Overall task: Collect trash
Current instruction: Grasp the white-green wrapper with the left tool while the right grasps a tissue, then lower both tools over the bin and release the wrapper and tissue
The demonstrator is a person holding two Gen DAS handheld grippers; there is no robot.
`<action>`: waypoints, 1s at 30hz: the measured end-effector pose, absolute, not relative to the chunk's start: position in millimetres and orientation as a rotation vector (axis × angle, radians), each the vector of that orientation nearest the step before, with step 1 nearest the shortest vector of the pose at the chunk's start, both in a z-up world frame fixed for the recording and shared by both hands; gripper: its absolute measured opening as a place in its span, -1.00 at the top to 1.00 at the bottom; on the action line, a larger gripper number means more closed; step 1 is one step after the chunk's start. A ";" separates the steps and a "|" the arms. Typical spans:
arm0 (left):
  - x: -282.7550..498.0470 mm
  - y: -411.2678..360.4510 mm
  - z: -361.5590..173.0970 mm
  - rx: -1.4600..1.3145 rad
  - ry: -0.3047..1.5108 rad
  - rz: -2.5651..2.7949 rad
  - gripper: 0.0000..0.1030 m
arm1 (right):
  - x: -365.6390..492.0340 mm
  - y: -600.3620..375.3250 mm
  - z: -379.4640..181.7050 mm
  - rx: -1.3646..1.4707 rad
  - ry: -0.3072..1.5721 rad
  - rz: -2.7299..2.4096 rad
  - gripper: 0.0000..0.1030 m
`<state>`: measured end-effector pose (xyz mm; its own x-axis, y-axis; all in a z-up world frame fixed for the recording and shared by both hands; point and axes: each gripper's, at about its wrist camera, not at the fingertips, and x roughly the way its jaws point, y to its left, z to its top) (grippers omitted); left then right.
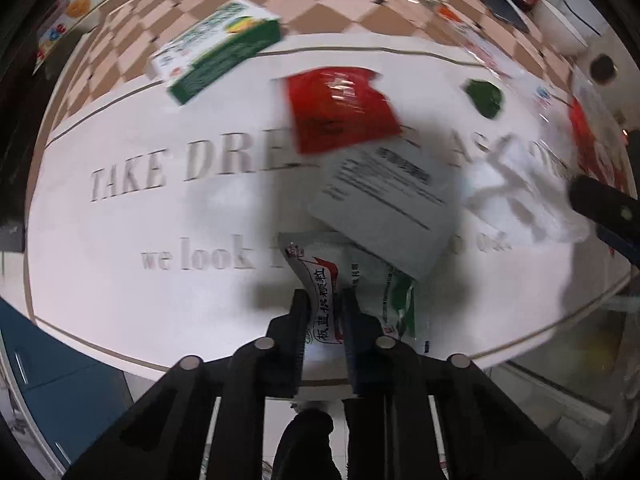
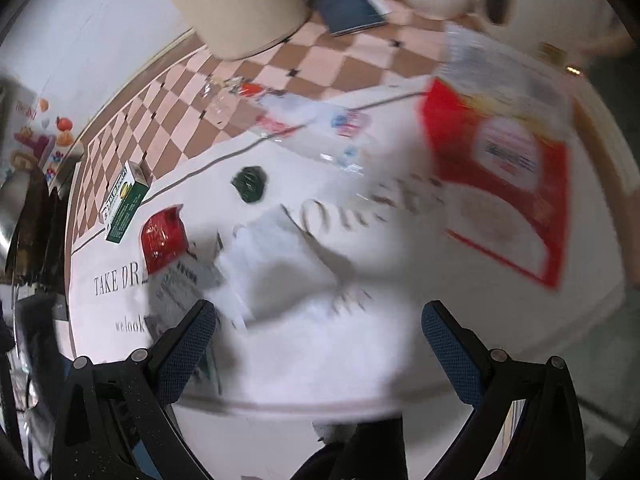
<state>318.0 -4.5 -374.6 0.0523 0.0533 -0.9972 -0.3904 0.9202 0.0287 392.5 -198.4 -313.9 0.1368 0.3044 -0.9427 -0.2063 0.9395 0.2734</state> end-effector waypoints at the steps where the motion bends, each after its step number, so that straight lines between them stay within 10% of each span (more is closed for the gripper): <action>1: 315.4 0.0 -372.1 -0.269 1.480 0.367 0.82 | 396.7 -189.5 -319.4 0.074 1.389 0.385 -0.98; 8: 287.2 24.4 -347.2 -0.244 1.440 0.502 0.85 | 390.8 -139.1 -342.8 -0.131 1.323 0.411 0.62; 23: 176.5 6.8 -254.6 -0.182 1.200 0.452 0.87 | 255.7 -184.3 -257.6 0.070 1.162 0.430 0.75; 30: 114.1 10.2 -290.1 -0.221 1.270 0.394 0.87 | 147.2 -186.1 -256.2 0.130 1.191 0.449 0.75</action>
<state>114.1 10.2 -290.1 0.2414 0.1651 -0.9563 -0.4054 0.9125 0.0553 147.2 -186.1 -256.2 0.2941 0.4037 -0.8663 -0.2688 0.9048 0.3304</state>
